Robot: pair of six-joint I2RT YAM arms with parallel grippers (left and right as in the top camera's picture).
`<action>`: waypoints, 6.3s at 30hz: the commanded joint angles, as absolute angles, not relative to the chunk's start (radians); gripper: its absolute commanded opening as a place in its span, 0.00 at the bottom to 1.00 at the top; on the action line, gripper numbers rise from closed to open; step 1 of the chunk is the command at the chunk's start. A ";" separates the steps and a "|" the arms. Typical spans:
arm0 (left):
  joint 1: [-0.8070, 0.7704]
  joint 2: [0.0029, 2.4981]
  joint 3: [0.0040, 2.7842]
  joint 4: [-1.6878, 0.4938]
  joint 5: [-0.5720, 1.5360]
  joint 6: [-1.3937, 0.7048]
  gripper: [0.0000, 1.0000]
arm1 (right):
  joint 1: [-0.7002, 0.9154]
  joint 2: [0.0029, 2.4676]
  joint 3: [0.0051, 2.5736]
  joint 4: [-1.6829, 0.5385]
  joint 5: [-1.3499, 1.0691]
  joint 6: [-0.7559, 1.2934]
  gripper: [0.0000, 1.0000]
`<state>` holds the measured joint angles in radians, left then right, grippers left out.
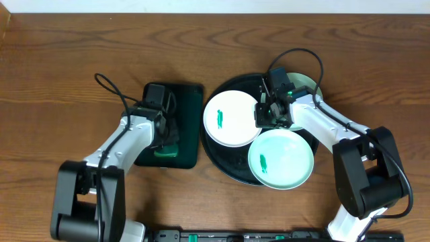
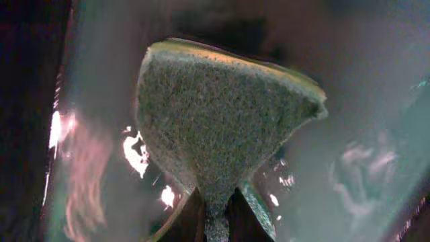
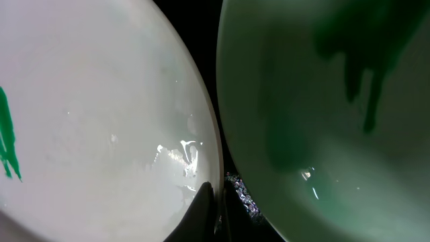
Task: Clean dirty plates on tray and stack at the side
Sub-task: 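Close left gripper on the green sponge, then lift the green sponge with the left gripper above the dark tray, then move the held sponge with the left gripper over the upper plate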
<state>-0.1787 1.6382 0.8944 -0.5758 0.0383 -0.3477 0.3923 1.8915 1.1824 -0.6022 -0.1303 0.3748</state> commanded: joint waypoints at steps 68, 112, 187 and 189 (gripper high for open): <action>-0.181 1.267 0.898 -0.650 0.034 -0.308 0.07 | 0.402 1.900 1.178 -0.601 -0.132 0.373 0.01; -0.181 1.267 0.898 -0.647 0.044 -0.271 0.07 | 0.402 1.900 1.178 -0.600 -0.132 0.373 0.01; -0.181 1.593 1.267 -0.991 0.028 -0.314 0.07 | 0.402 1.900 1.179 -0.595 -0.132 0.373 0.01; -0.181 1.617 1.299 -1.011 0.037 -0.308 0.07 | 0.402 1.900 1.179 -0.595 -0.132 0.373 0.01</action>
<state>-0.1791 1.5906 1.2163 -0.9894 0.0231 -0.3168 0.3923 1.8915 1.1824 -0.6003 -0.1299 0.3759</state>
